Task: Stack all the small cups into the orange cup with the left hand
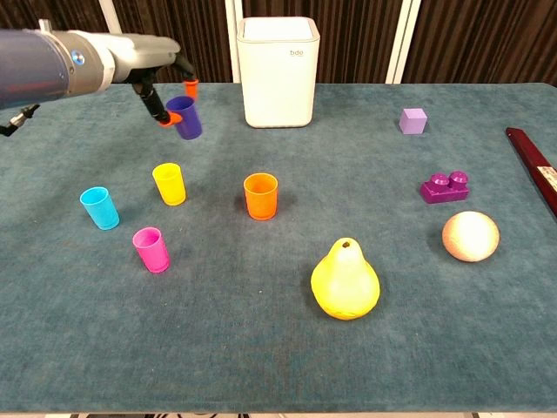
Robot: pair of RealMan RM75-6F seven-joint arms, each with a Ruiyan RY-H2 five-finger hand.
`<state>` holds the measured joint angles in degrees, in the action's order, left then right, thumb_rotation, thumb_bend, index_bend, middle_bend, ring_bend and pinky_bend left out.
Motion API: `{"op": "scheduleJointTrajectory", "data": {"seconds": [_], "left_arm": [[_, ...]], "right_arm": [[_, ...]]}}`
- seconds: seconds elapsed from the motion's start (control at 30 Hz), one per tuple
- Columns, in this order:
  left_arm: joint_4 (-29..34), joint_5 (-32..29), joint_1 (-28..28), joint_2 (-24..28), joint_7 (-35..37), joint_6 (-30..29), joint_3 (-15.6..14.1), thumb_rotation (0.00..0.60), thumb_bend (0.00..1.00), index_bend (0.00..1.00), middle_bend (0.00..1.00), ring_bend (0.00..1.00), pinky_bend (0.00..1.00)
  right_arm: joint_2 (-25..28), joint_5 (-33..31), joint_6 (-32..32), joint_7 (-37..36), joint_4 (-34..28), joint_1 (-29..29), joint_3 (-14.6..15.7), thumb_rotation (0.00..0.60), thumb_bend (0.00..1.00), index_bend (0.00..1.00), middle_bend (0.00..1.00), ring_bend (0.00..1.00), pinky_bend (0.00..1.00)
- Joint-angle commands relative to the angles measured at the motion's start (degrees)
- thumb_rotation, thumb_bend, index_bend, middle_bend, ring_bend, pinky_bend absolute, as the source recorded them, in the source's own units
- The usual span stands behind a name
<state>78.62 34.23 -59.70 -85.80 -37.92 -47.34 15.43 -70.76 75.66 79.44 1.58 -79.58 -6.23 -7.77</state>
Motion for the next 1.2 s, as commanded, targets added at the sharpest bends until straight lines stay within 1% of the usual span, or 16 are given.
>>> {"op": "scheduleJointTrajectory", "data": {"seconds": [0.03,0.23,0.4,0.5,0.63,0.73,0.9,1.07,1.2], "left_arm": [[10.11,-2.11,-1.7,4.64,-4.1,-2.9,0.48,0.6,0.38,0.48,0.15,0.0,0.0],[17.45,-7.94,-4.08,7.01,-8.26,-5.53,-0.21,0.6,0.38,0.48,0.15,0.0,0.0],[20.35,-10.51,-5.58,7.34,-9.09,-6.32,-0.79,0.6,0.38,0.48,0.15,0.0,0.0],[21.42,-10.84,-6.2,7.3,-8.95,-6.17,-1.02,0.6,0.38,0.48,0.15,0.0,0.0],[21.4,-10.81,-6.97,6.6,-8.49,-5.98,-1.57,0.6,0.38,0.48,0.15,0.0,0.0],[20.92,-9.99,-7.32,5.82,-7.43,-4.71,-2.11,0.6,0.38,0.48,0.15,0.0,0.0],[19.07,-8.39,-7.89,3.96,-7.24,-5.05,-3.98,0.6,0.38,0.48,0.15,0.0,0.0],[17.42,-7.64,-7.96,2.27,-5.96,-4.68,-5.02,0.6,0.38,0.48,0.15,0.0,0.0],[15.36,-5.71,-8.17,0.58,-5.63,-5.08,-5.9,0.6,0.38,0.48,0.15,0.0,0.0]], "right_arm": [[0.06,0.24,-0.02,-0.2,-0.15,-0.03,0.07,0.6,0.43,0.06,0.0,0.06,0.0],[0.35,0.65,0.47,-0.72,-0.53,0.12,0.04,0.6,0.43,0.06,0.0,0.06,0.0],[0.63,0.66,1.15,-0.94,-0.85,0.35,-0.23,0.6,0.43,0.06,0.0,0.06,0.0],[0.74,0.69,1.39,-1.03,-0.97,0.47,-0.28,0.6,0.43,0.06,0.0,0.06,0.0],[0.81,0.75,1.48,-1.24,-1.1,0.52,-0.32,0.6,0.43,0.06,0.0,0.06,0.0],[0.82,0.65,1.26,-1.5,-0.95,0.49,-0.34,0.6,0.43,0.06,0.0,0.06,0.0],[0.98,0.58,1.35,-2.09,-0.86,0.57,-0.5,0.6,0.43,0.06,0.0,0.06,0.0],[1.08,0.5,1.35,-2.43,-0.87,0.66,-0.55,0.6,0.43,0.06,0.0,0.06,0.0],[1.14,0.4,1.3,-2.54,-0.93,0.72,-0.56,0.6,0.43,0.06,0.0,0.06,0.0]]}}
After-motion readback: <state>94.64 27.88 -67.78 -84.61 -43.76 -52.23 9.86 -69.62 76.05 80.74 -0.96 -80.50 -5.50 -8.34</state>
